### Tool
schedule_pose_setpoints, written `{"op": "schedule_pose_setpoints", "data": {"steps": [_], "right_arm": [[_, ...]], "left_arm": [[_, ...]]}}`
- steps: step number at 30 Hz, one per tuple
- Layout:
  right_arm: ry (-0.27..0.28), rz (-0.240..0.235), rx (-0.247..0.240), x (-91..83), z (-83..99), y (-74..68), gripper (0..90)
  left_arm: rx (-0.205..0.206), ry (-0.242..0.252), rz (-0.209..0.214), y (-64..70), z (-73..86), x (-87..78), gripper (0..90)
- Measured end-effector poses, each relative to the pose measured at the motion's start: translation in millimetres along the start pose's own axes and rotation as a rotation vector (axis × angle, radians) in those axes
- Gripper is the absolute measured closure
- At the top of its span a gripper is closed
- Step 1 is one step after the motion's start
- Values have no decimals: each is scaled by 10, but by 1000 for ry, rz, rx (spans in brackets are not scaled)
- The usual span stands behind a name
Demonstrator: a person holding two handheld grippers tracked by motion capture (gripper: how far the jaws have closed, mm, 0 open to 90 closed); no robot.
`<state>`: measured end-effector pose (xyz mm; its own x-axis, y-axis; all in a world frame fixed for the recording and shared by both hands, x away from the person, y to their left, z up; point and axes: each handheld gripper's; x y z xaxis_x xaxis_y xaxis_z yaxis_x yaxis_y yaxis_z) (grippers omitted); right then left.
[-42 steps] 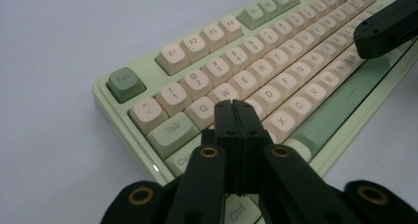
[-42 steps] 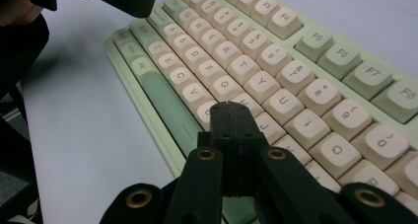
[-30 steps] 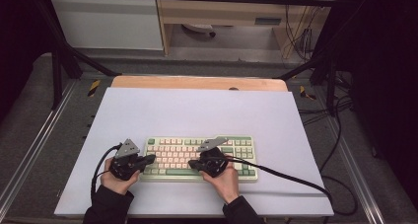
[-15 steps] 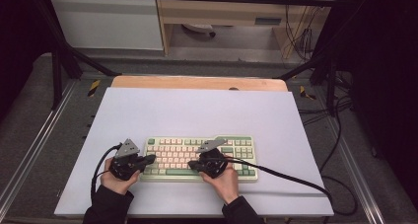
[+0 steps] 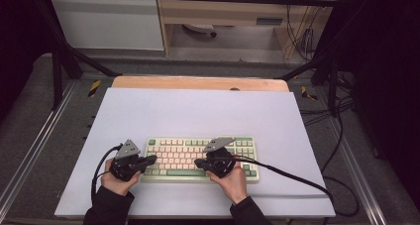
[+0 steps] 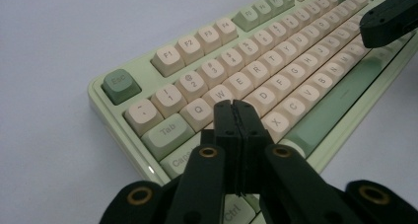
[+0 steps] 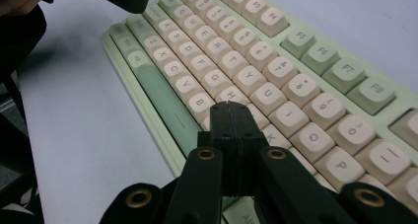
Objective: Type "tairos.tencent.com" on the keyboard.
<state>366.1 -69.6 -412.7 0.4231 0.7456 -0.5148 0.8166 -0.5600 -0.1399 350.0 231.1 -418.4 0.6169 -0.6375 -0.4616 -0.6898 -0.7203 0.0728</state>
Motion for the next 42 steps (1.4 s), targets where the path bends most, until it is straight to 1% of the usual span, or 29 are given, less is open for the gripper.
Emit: {"op": "schedule_pose_setpoints", "data": {"steps": [8,20,28,29,37,42], "right_arm": [[6,21,16,-147,50,87,900],[13,57,52,-330,197,215,900],[25,60,54,-388,244,256,900],[27,62,62,-394,247,256,900],[22,63,68,-407,287,277,900],[25,62,66,-419,287,275,900]], "left_arm": [[0,2,3,16,-7,6,893],[5,0,14,89,-30,44,899],[13,-5,34,180,-57,101,899],[15,-7,38,194,-61,113,900],[32,-26,58,302,-81,227,900],[36,-38,60,343,-84,287,900]]}}
Point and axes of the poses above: each handheld gripper's, and its own axes: x roughly forward along the jaws, z roughly out of its underside, y roughly to its right, and after that the axes turned 10 degrees about y, right-handed
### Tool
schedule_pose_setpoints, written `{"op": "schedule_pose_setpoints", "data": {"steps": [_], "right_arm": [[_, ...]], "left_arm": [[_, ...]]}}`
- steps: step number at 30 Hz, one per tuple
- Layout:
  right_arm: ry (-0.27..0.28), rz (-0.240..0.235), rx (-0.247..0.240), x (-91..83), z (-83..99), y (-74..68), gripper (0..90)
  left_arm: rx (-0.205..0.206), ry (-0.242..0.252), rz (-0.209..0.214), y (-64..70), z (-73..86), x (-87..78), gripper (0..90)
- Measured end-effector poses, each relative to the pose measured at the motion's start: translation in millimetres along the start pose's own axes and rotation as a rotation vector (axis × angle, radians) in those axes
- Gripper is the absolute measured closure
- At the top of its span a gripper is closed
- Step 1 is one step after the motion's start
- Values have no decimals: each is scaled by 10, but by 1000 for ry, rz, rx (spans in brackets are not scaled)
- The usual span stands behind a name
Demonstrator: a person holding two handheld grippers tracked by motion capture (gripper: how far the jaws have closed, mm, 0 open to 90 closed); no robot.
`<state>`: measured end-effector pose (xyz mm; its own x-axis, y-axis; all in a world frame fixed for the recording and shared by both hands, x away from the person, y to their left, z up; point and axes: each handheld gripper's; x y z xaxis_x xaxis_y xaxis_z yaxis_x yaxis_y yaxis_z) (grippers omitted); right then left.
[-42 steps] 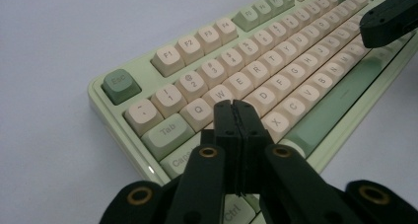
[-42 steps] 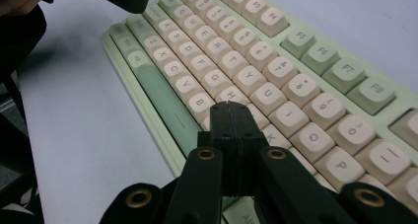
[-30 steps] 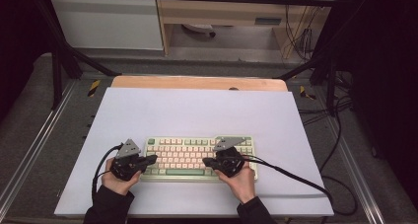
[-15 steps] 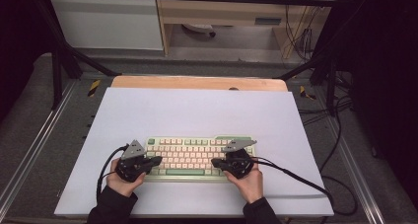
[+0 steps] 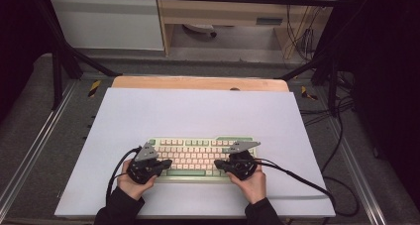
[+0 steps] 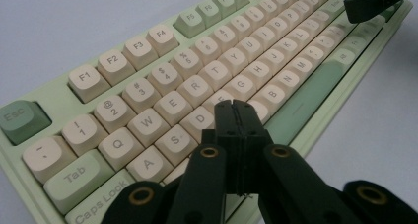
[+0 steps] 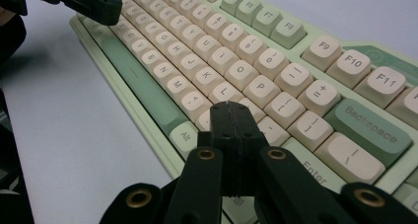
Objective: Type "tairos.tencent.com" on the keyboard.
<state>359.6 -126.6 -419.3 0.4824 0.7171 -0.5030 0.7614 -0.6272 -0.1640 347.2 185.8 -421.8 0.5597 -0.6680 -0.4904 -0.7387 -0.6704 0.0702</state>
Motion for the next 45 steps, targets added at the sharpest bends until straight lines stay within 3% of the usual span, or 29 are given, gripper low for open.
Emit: {"op": "schedule_pose_setpoints", "data": {"steps": [10,21,34,45], "right_arm": [[7,-2,1,-14,-8,0,900],[1,-4,1,-3,9,-1,900],[3,-1,-3,-17,12,7,900],[0,-3,-4,-18,16,10,900]], "left_arm": [[17,-27,6,59,0,132,900],[26,-30,1,63,25,166,899],[43,-7,11,72,12,75,900],[25,-2,6,13,-4,9,900]]}}
Point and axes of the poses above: each handheld gripper's, and its own axes: x roughly forward along the jaws, z roughly out of its underside, y roughly to its right, and after that the axes turned 10 degrees about y, right-handed
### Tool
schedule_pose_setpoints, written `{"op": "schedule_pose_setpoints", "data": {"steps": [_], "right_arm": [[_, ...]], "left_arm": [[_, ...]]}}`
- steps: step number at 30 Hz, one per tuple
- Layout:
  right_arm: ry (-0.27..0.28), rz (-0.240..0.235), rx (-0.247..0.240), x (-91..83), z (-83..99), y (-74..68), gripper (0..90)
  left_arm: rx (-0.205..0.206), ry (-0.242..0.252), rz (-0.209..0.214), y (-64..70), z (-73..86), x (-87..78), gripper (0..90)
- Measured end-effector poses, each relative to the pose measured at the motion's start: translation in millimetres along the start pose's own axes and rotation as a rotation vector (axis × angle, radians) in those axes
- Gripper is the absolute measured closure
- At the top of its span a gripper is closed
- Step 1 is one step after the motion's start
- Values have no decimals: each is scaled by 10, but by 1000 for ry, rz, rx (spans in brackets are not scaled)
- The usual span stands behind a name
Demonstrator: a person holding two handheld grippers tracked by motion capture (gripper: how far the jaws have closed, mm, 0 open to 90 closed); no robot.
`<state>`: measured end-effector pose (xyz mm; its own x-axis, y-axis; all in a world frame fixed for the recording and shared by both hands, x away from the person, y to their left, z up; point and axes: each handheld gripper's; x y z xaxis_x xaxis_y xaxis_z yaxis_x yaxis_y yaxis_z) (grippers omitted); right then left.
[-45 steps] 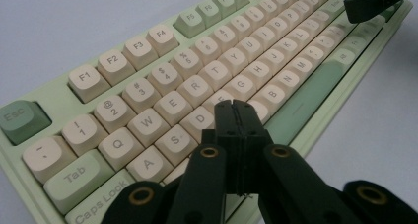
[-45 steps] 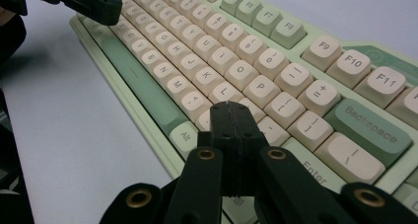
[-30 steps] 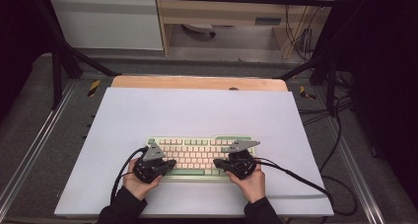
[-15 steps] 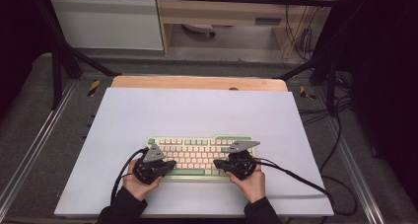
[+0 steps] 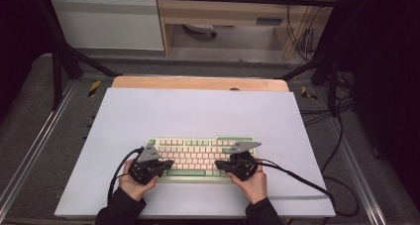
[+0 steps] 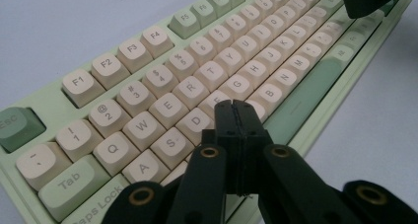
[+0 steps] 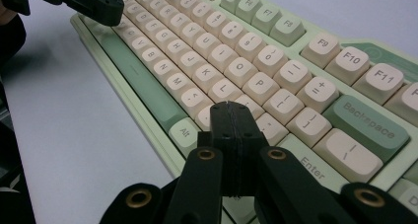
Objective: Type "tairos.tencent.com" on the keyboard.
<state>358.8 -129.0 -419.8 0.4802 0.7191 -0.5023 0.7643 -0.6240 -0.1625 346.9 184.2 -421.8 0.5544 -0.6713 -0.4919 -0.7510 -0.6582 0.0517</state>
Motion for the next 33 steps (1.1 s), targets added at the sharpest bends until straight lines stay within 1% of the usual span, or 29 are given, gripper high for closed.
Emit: {"op": "schedule_pose_setpoints", "data": {"steps": [8,13,19,22,26,33], "right_arm": [[4,0,2,-5,-4,-1,900],[2,1,5,-11,-8,-6,900],[8,-1,4,-20,-12,-4,900],[6,-1,3,-17,-10,-3,900],[9,-3,3,-21,-13,-2,900],[7,-2,5,-18,-11,-4,900]], "left_arm": [[-13,7,-15,-50,-48,-40,900],[-8,6,-26,-70,-91,-27,900],[-2,-9,-45,-110,-140,38,900],[-15,-11,-55,-148,-153,85,900],[-21,-22,-70,-182,-148,142,900],[-33,-24,-92,-227,-134,216,900]]}}
Point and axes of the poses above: each handheld gripper's, and its own axes: x roughly forward along the jaws, z roughly out of its underside, y roughly to its right, and after that the axes turned 10 degrees about y, right-handed
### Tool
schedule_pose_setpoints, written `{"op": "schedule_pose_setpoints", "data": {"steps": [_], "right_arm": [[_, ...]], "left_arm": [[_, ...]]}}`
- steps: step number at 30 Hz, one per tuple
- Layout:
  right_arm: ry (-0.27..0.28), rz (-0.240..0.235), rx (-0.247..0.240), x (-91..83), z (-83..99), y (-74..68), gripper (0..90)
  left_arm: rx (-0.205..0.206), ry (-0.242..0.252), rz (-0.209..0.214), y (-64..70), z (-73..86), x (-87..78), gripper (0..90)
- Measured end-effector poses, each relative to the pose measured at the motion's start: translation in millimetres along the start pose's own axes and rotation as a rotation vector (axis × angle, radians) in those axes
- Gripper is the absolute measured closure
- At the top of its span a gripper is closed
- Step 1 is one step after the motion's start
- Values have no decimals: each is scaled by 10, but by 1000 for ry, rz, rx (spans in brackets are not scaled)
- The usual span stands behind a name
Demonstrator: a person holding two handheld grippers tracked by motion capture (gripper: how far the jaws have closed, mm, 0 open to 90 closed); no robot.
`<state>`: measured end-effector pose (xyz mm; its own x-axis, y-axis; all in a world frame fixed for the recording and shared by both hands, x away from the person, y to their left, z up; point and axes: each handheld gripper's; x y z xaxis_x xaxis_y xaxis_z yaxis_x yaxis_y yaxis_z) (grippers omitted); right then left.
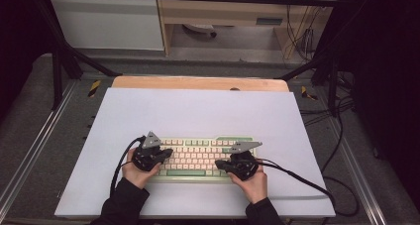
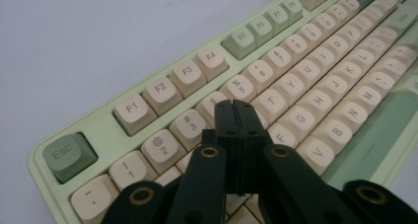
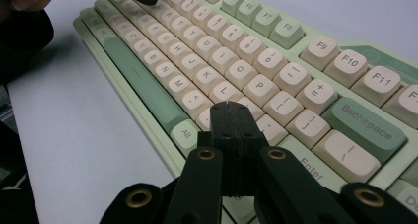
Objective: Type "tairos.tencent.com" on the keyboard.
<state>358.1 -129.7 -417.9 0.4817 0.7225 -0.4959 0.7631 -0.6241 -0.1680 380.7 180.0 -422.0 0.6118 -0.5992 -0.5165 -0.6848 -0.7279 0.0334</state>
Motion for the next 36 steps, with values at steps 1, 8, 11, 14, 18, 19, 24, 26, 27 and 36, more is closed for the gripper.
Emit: {"op": "schedule_pose_setpoints", "data": {"steps": [1,8,11,14,18,19,24,26,27,36], "right_arm": [[0,0,0,1,0,0,900],[1,1,-3,-14,-5,-1,900],[5,2,-4,-15,-7,-1,900],[6,3,0,-18,-10,0,900],[7,3,1,-19,-11,-1,900],[5,4,2,-19,-12,-2,900],[12,3,-3,-25,-17,-2,900],[15,2,-1,-27,-20,-4,900],[14,0,-3,-29,-23,-1,900],[21,-9,13,15,-24,-8,900]], "left_arm": [[0,0,0,-2,3,8,900],[3,1,1,0,20,40,900],[5,0,1,1,23,42,900],[7,-9,0,-2,40,63,900],[4,2,4,-7,38,42,900],[4,10,6,-4,34,26,900],[9,25,14,0,33,-72,900],[6,31,20,-4,42,-120,900],[6,33,23,-8,51,-145,900],[4,48,29,-34,125,-330,900]]}}
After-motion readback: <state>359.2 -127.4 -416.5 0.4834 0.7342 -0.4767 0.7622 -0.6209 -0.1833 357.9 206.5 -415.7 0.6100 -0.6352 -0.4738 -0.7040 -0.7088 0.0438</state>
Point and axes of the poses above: each handheld gripper's, and its own axes: x roughly forward along the jaws, z roughly out of its underside, y roughly to its right, and after that the axes turned 10 degrees about y, right-handed
